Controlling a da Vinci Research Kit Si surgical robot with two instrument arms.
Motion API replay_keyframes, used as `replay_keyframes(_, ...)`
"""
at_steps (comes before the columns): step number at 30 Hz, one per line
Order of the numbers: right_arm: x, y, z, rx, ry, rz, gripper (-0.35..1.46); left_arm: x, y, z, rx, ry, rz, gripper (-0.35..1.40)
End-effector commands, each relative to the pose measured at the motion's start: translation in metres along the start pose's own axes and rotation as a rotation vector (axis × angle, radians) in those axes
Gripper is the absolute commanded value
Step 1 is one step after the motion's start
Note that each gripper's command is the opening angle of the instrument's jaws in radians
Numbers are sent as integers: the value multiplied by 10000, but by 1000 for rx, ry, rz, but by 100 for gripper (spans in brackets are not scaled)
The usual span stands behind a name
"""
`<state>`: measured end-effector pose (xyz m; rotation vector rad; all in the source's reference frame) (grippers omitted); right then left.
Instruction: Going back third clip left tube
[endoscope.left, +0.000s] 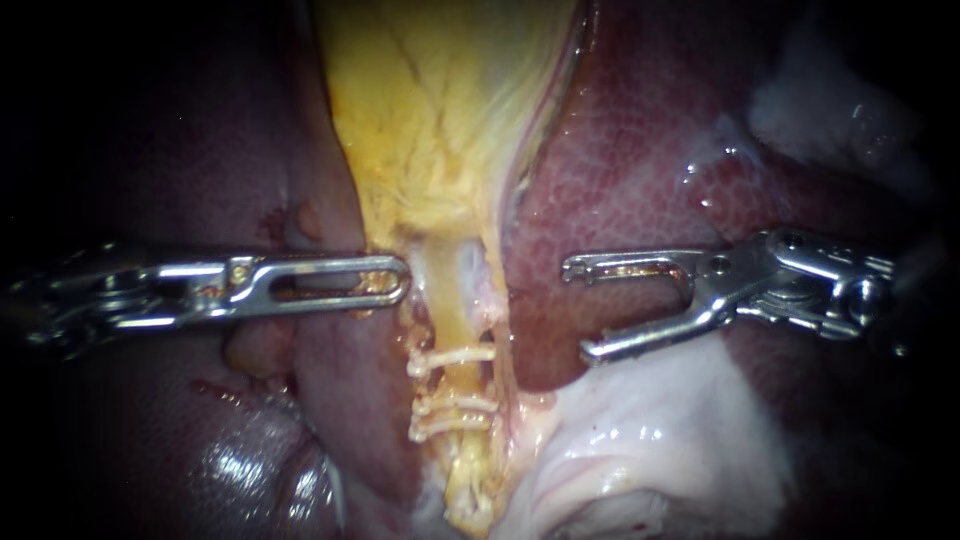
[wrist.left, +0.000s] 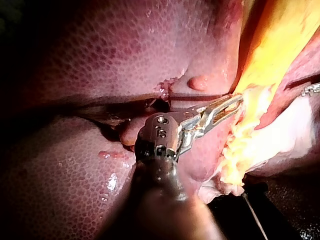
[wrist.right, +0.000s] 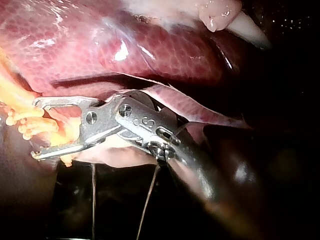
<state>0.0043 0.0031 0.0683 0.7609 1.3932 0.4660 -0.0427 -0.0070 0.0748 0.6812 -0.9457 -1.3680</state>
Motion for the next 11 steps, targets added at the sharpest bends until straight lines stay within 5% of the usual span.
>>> replay_keyframes(1,0,0,-1,0,-1,-1,60,1,0,0,-1,2,1,-35)
replay_keyframes(11,3,-2,-1,0,-1,0,60,0,1,-2,0,3,1,-35)
